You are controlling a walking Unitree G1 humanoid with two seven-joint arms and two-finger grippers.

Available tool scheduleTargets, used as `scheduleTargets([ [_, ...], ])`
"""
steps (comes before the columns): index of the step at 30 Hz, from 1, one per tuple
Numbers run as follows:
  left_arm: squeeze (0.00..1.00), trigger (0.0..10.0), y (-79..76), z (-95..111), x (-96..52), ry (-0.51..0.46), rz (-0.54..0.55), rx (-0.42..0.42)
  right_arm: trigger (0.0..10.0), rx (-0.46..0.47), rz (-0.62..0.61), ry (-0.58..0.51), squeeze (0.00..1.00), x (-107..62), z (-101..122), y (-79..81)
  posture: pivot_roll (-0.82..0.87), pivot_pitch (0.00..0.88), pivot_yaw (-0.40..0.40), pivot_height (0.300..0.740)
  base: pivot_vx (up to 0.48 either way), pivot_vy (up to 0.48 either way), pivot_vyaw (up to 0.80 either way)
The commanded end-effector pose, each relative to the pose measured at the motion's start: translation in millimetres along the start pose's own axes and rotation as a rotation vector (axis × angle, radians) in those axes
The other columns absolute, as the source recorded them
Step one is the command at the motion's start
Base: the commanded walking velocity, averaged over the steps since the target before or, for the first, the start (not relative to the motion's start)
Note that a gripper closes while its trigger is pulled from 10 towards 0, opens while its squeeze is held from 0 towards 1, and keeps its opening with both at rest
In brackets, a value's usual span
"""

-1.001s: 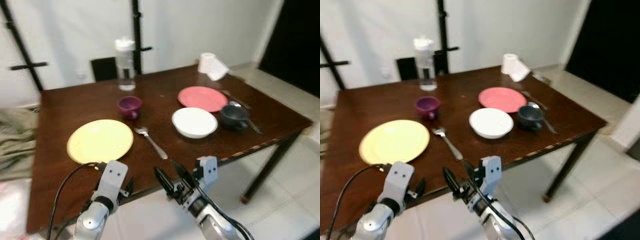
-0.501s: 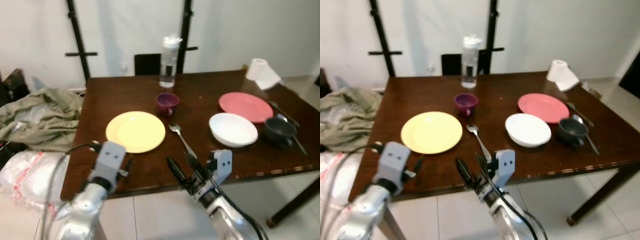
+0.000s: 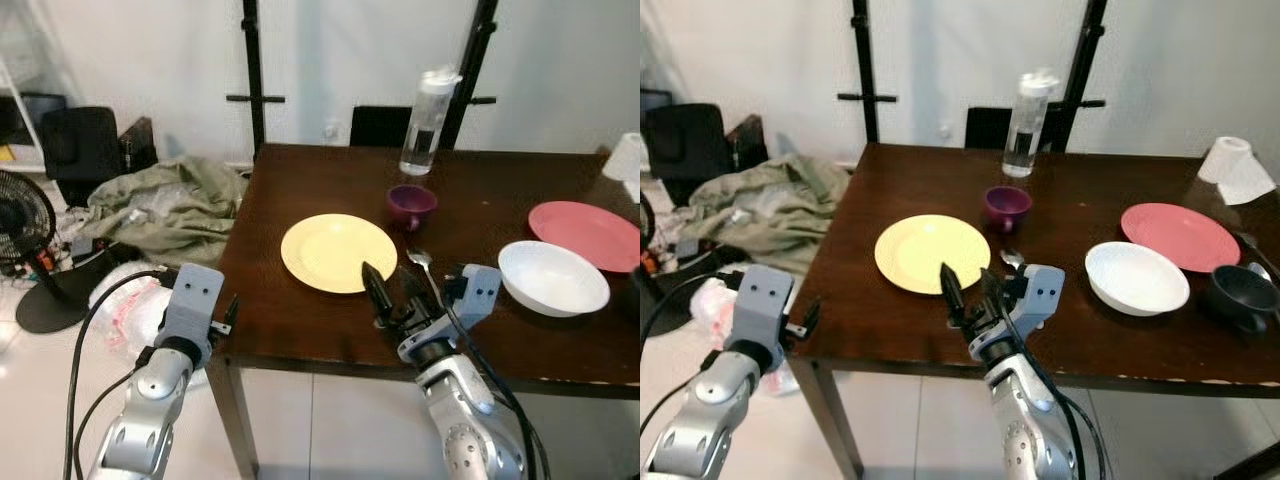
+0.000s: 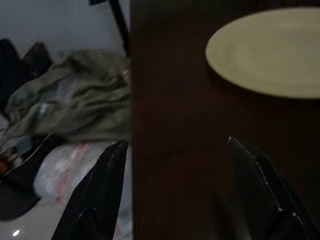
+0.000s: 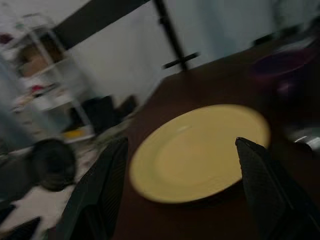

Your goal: Setting the table

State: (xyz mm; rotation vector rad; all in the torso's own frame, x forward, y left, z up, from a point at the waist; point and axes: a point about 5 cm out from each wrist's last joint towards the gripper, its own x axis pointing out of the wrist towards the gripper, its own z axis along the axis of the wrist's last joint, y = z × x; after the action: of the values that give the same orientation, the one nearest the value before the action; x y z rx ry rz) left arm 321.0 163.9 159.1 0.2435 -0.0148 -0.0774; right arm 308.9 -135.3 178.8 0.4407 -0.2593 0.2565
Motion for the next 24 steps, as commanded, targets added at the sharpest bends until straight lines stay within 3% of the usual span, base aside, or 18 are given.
scheduleTargets([
  [1,0.0,10.0,-0.3,-3.2,2.2,0.017,0.012,0.0,10.0,0.006,-0.007,-0.001,0.0,0.3,-1.5,1.9,0.07,0.037,0.041,0.74,0.469,0.0,0.0],
  [24,0.0,10.0,-7.1,-0.2,3.5,-0.001,-0.017,0.006,10.0,0.001,0.004,0.008,0.0,-1.7,-4.5,3.6,0.06,0.026,0.047,0.74,0.469,0.0,0.0],
])
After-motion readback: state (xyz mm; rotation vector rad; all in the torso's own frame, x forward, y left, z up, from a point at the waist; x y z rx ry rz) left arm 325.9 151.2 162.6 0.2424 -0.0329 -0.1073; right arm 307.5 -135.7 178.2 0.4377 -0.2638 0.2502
